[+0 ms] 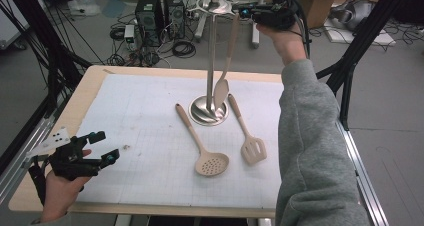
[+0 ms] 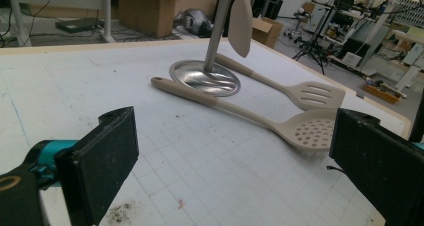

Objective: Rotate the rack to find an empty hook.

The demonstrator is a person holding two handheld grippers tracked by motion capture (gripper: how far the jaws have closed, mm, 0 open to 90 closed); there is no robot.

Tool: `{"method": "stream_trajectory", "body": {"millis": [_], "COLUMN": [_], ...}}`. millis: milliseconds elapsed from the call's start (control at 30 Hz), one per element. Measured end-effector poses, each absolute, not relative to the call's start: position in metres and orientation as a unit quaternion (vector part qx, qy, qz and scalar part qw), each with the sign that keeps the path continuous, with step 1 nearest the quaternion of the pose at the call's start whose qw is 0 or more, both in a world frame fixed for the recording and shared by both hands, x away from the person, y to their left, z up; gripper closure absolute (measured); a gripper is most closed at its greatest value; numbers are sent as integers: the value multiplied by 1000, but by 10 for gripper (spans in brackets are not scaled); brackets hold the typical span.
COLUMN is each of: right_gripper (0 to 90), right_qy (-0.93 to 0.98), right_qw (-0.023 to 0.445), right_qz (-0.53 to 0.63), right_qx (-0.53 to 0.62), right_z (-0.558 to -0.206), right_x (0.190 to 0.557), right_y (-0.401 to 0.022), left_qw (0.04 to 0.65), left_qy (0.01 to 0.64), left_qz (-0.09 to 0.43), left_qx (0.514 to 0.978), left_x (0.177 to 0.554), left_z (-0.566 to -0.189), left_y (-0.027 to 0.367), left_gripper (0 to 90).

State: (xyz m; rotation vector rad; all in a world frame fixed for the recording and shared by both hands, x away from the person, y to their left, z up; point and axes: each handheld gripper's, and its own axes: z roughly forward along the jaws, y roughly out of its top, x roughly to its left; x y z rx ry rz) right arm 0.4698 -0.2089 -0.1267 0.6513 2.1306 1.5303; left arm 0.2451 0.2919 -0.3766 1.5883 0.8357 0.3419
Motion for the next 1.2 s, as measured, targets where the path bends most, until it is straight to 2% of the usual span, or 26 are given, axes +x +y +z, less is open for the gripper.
{"method": "stream_trajectory", "body": {"millis": [467, 1200], "right_gripper": [900, 900], "right_qy": [771, 772], "right_qw": [204, 214], "right_qz": [562, 557], "right_qx": [220, 216], "right_z": [-127, -127], "right_x": [467, 456], "right_y": [-209, -204], "left_qw": [610, 607], "left_qy": [362, 361], "left_qz": [147, 144], "left_qx": [690, 693], "left_x": [245, 247], "left_z": [-377, -379], "left_y": [290, 287], "left_gripper": [60, 60]}}
